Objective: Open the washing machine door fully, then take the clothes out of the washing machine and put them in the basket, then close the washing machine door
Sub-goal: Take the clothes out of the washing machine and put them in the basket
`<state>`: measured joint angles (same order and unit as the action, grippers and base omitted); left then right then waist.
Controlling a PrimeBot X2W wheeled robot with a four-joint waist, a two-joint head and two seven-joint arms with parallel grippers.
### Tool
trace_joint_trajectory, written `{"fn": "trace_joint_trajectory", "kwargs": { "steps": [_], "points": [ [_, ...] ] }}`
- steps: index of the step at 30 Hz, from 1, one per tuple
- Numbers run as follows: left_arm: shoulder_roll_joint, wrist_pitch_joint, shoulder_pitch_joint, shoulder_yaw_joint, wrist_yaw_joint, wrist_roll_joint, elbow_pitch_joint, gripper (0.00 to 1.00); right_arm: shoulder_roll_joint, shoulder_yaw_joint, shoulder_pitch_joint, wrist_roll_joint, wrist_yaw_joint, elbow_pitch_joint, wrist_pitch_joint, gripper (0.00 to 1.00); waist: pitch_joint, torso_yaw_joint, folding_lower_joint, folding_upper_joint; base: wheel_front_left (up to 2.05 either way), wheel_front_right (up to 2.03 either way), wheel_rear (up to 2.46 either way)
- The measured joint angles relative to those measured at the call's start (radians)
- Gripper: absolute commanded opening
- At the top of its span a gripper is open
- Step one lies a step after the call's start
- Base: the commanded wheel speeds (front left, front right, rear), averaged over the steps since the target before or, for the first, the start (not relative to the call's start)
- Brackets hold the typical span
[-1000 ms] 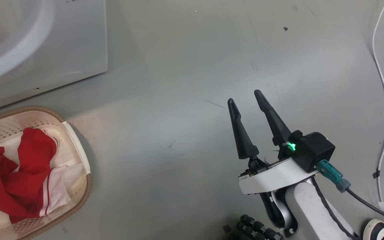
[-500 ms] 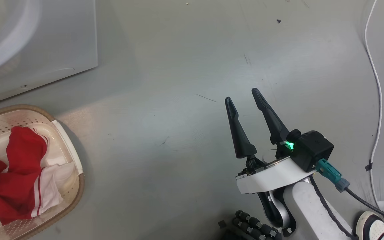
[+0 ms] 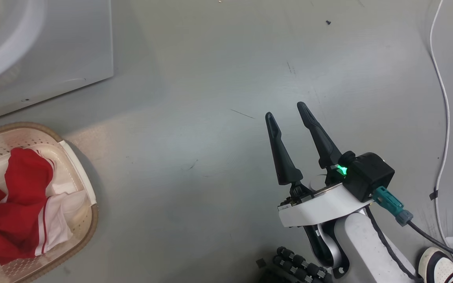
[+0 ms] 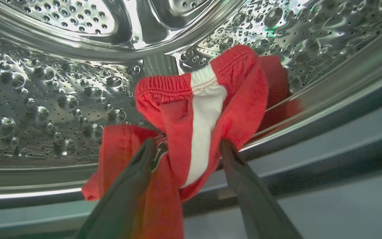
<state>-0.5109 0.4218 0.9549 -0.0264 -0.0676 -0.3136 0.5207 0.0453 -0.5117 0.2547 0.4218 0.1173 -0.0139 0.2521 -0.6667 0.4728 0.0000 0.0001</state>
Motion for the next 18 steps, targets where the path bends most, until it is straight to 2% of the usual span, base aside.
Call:
{"fn": "trace_joint_trajectory", "kwargs": {
  "steps": [3,4,5,6,12,18],
  "points": [
    [0.002,0.007,0.011,0.001,0.001,0.000,0.023,1.00,0.000,0.000,0.000,0.000,0.000,-0.002,0.000,1.00,-0.001,0.000,0.0000,0.0000,0.00,0.00,0.00],
    [0.005,0.009,0.013,0.001,0.001,-0.002,0.029,0.65,0.000,0.000,0.000,0.000,0.000,-0.002,0.000,1.00,-0.001,0.000,0.0000,0.0000,0.00,0.00,0.00],
    [0.009,0.010,0.016,0.001,0.001,-0.002,0.036,0.37,0.000,0.000,0.000,0.000,0.000,-0.002,0.000,1.00,-0.002,0.000,0.0000,0.0000,0.00,0.00,0.00],
    [0.013,0.010,0.019,0.001,0.001,-0.002,0.044,0.00,0.000,0.000,0.000,0.000,0.000,-0.002,0.000,1.00,-0.002,0.000,0.0000,0.0000,0.00,0.00,0.00],
    [0.020,0.004,0.037,0.004,0.001,-0.003,0.060,0.00,0.000,0.000,0.000,0.000,0.001,-0.003,0.000,1.00,-0.004,-0.002,0.0000,0.0000,0.00,0.00,0.00],
    [0.021,-0.048,0.051,0.008,-0.005,-0.003,0.075,0.00,0.000,0.001,0.005,-0.001,0.001,-0.003,0.000,1.00,-0.002,-0.007,0.0000,0.0000,0.00,0.00,0.00]
  ]
}}
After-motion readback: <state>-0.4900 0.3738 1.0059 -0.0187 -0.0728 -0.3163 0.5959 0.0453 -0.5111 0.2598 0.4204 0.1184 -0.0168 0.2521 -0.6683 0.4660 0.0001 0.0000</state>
